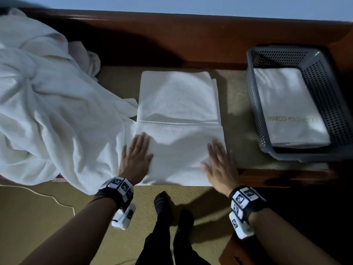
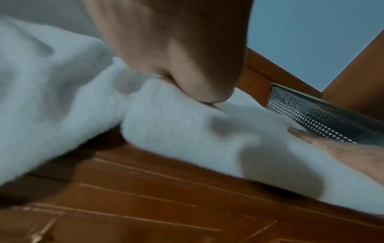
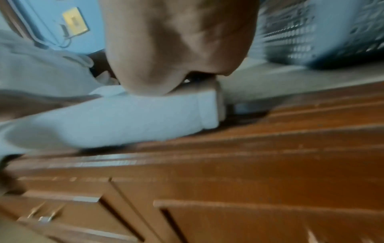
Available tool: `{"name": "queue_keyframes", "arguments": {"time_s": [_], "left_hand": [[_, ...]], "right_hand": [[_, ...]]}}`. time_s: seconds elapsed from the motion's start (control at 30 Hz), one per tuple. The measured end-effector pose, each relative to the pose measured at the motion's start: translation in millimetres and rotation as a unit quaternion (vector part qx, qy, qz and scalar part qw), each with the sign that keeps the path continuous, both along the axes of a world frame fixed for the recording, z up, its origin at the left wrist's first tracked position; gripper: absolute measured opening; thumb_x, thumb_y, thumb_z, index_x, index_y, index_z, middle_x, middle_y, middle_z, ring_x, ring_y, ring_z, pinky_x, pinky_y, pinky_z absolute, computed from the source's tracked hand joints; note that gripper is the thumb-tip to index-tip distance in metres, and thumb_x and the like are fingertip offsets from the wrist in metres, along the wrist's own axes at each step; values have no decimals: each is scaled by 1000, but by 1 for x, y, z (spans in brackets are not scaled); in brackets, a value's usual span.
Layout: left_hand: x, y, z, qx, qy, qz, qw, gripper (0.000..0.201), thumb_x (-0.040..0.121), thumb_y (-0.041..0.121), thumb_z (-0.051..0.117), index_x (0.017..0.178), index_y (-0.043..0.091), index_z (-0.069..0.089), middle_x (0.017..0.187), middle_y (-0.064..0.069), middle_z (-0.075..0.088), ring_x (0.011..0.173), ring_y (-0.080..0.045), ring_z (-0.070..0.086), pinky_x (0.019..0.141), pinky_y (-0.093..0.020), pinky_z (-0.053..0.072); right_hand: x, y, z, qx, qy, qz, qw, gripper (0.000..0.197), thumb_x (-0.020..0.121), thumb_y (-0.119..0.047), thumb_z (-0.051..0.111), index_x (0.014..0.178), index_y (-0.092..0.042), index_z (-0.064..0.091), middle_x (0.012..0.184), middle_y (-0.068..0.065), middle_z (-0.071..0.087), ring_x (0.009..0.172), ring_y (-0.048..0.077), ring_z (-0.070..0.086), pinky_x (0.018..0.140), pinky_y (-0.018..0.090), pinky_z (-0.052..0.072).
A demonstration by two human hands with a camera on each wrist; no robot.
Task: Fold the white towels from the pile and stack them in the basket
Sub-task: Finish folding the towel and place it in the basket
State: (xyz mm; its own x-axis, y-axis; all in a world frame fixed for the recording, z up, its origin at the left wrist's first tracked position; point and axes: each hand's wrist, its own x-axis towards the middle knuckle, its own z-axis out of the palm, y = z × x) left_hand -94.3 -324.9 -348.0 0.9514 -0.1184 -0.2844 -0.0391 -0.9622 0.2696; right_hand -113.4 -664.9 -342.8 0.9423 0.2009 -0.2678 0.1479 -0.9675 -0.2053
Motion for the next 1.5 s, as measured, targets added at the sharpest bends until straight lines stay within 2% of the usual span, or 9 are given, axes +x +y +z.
{"name": "queue_keyframes", "arguments": {"time_s": [0.3, 0.67, 0.77, 0.87, 0.97, 1.07, 1.23, 1.4, 1.5], "left_hand": [[32, -53, 9, -27, 35, -82, 996, 72, 101, 55, 15, 166, 30, -2, 172, 7, -18, 158, -18, -20, 129, -50, -6], [-1, 46, 21, 2, 42, 46, 998, 78, 102, 61, 17, 167, 20, 3, 173, 1, -15, 159, -20, -18, 129, -49, -5], [-47, 28, 38, -63, -31, -10, 997, 85, 98, 58, 34, 166, 25, -5, 173, 0, -16, 159, -19, -17, 129, -46, -5], [-77, 10, 29, -39, -32, -126, 991, 105, 91, 57, 65, 166, 28, -3, 174, 2, -14, 160, -21, -12, 129, -49, 2], [-75, 9, 12, 1, -20, -152, 988, 121, 79, 44, 84, 167, 25, 3, 175, 3, -6, 161, -21, -3, 127, -53, 14], [-62, 20, 6, -23, -54, -129, 990, 106, 81, 6, 78, 166, 19, 17, 174, 3, 11, 160, -18, 9, 126, -50, 19], [-68, 31, 14, -33, -87, -130, 987, 91, 71, -14, 71, 155, 12, 46, 162, -6, 42, 151, -21, 36, 124, -45, 28], [-103, 30, 42, -66, -66, -131, 987, 74, 81, -3, 72, 149, 16, 54, 152, -5, 56, 144, -20, 49, 123, -39, 24], [-118, 32, 72, -130, 12, -79, 988, 53, 89, 8, 67, 137, 32, 65, 137, 4, 68, 122, -16, 66, 109, -34, 48]], "right_hand": [[79, 72, 16, -11, 94, 64, 994, 74, 105, -62, 28, 165, -33, -4, 172, 1, -19, 158, 27, -18, 127, 57, -5], [34, -10, 25, -10, 102, -62, 993, 81, 105, -63, 26, 165, -21, -8, 171, 8, -21, 160, 30, -10, 129, 48, 0], [-17, 2, 34, 17, 50, 12, 999, 88, 99, -73, 23, 164, -27, -14, 169, 8, -29, 156, 28, -25, 127, 49, -10], [-53, 19, 25, 11, 38, 103, 994, 112, 90, -69, 59, 164, -27, -13, 169, 9, -29, 156, 30, -26, 127, 56, -7], [-55, 20, 8, 0, 11, 89, 996, 123, 80, -20, 82, 166, -24, -5, 172, 13, -15, 159, 32, -12, 128, 57, 8], [-48, 4, 1, -8, -35, 59, 998, 117, 67, 18, 66, 166, -13, 12, 173, 17, 6, 160, 32, 6, 128, 50, 18], [-54, -20, 11, 23, -67, 70, 995, 92, 67, 26, 66, 152, -2, 46, 159, 19, 43, 148, 33, 42, 120, 49, 38], [-74, -26, 46, 56, 6, 85, 995, 78, 83, 21, 53, 154, -10, 45, 163, 9, 40, 152, 25, 36, 124, 28, 14], [-84, -40, 77, 93, 106, 80, 987, 61, 95, 3, 55, 150, -21, 50, 155, -5, 50, 145, 15, 43, 126, 28, 17]]}}
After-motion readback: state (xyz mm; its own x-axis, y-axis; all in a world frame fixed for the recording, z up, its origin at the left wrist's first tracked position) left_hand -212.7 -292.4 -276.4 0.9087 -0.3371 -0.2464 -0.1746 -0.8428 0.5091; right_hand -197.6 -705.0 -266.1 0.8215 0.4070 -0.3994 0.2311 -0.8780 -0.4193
